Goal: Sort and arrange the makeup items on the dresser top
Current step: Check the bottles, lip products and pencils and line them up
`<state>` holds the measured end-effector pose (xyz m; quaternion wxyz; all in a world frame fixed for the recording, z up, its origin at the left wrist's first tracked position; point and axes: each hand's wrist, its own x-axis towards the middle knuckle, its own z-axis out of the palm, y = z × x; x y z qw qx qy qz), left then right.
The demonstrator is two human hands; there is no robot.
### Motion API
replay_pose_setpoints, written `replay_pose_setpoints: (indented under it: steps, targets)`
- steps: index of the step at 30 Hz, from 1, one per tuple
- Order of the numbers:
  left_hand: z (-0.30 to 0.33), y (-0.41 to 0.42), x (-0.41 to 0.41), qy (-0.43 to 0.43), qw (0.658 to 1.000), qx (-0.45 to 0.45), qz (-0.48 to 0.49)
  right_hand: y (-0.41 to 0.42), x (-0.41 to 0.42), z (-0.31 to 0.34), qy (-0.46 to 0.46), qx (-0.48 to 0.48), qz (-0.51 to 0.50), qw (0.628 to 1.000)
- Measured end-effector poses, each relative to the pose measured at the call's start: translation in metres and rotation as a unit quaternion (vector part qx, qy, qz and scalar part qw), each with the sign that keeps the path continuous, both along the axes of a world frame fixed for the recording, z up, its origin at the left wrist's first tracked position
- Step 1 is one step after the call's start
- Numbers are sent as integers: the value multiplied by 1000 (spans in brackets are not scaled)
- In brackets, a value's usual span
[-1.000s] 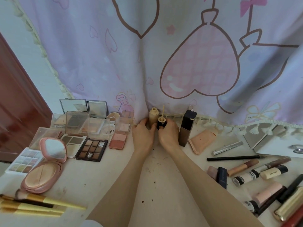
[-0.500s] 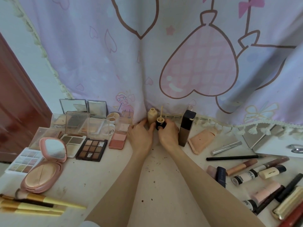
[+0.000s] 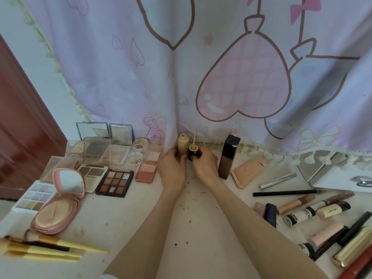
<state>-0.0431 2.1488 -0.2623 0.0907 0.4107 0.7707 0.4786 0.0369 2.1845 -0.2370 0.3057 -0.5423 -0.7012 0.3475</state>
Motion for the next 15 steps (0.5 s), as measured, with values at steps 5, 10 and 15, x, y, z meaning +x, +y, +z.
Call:
replay_pose_setpoints:
  steps: [5,10,15]
  targets:
    - [4,-10,0,3,999,-9,-51,-6,5,4,-16,-18,1,1000]
    - [6,-34,1,37,992,-17,-119,-21,16,10,-39,-17,16,999]
    - [-2,-64,0,114,976,-107,-150,-47,43,14,7,-32,31,999]
